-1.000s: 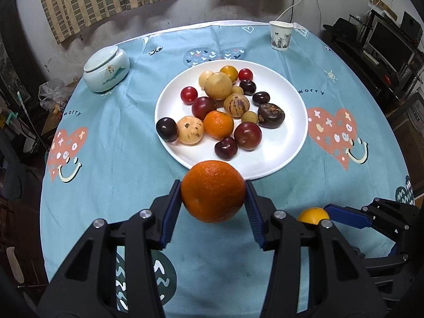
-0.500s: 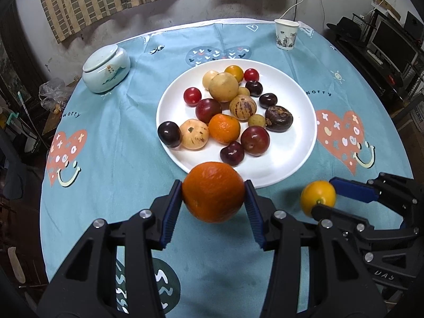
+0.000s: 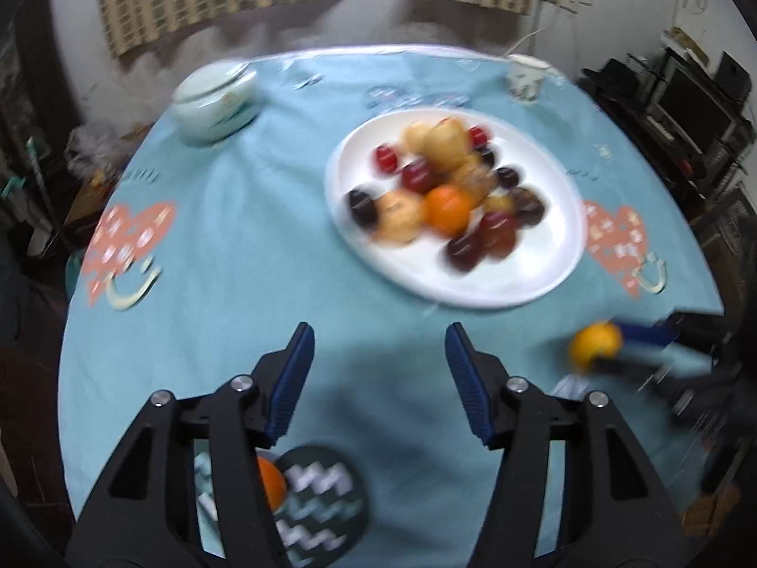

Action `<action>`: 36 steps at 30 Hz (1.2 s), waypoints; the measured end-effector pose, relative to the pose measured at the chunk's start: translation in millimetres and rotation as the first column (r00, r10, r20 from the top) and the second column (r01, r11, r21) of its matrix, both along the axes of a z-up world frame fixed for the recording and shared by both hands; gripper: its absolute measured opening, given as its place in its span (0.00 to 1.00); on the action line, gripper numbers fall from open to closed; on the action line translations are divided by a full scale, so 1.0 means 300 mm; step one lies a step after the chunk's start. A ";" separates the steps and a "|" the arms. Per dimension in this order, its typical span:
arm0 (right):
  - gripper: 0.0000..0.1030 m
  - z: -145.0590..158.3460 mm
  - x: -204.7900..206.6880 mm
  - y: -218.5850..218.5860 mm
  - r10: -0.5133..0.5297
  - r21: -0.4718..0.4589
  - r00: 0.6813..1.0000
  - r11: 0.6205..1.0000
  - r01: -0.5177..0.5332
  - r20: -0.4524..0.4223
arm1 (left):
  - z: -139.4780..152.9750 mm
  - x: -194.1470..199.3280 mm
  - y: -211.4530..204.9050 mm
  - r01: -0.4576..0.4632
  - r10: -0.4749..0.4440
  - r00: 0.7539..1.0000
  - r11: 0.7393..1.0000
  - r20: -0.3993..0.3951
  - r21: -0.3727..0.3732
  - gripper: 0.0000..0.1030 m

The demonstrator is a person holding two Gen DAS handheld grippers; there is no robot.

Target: Organize fruits

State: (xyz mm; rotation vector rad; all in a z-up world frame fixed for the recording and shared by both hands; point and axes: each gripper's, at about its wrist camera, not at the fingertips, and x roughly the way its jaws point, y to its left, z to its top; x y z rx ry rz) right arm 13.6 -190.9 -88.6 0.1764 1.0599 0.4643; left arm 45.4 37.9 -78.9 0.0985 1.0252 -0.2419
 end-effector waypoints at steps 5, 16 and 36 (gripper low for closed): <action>0.39 -0.042 -0.014 -0.009 -0.018 0.012 0.999 1.000 0.018 -0.032 | -0.095 -0.008 0.017 0.027 -0.025 0.997 0.999 -0.074 0.027 0.64; 0.39 -0.050 -0.027 0.037 0.027 0.020 0.999 0.999 -0.026 -0.043 | 0.045 -0.174 0.525 -0.270 0.274 0.960 0.960 0.059 -0.073 0.68; 0.39 -0.014 -0.051 0.188 0.117 -0.007 0.991 0.993 -0.118 -0.058 | -0.202 -0.095 0.633 -0.310 0.320 0.944 0.944 -0.082 0.116 0.43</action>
